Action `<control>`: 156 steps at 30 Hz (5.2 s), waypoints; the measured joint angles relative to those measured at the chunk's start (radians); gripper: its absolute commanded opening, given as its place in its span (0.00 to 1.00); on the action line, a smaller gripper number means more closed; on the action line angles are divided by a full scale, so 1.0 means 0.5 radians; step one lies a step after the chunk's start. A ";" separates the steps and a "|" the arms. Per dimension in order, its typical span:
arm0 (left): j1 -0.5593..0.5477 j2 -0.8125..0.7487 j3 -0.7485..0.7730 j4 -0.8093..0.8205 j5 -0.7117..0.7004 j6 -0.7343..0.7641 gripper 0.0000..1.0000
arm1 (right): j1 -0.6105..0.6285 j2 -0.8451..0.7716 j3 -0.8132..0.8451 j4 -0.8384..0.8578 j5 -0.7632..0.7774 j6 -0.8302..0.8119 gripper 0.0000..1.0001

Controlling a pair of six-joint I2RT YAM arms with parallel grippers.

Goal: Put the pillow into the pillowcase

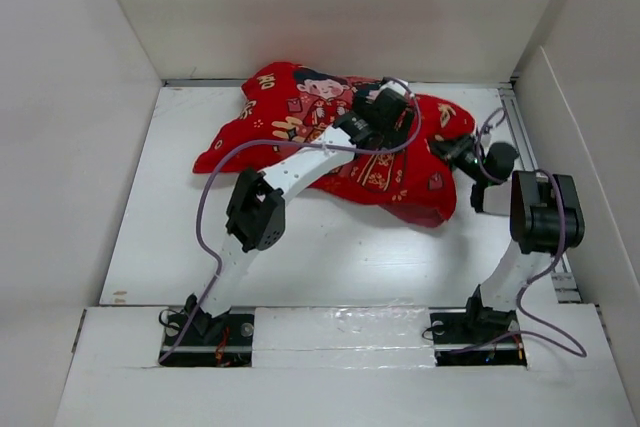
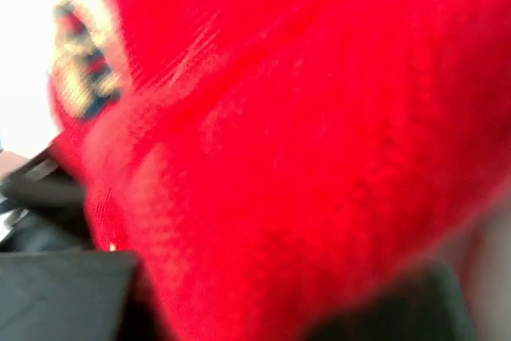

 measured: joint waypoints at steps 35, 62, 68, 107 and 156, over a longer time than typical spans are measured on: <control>1.047 -2.370 -3.127 0.514 0.385 -1.299 0.99 | 2.370 -0.527 1.444 -2.749 1.258 -1.981 1.00; 1.042 -2.247 -3.505 1.578 0.765 -1.200 0.72 | 2.313 -0.052 2.252 -3.323 2.294 -2.300 0.82; 1.042 -1.965 -3.533 2.000 0.891 -1.252 0.33 | 2.318 0.111 2.438 -3.329 2.335 -2.341 0.85; 0.953 -1.482 -3.462 3.114 0.781 -1.376 0.00 | 1.657 0.377 2.509 -3.050 0.120 -1.963 0.18; 1.595 -1.650 -3.079 1.411 0.677 -1.611 0.74 | 2.284 0.300 2.554 -3.523 2.358 -2.292 0.82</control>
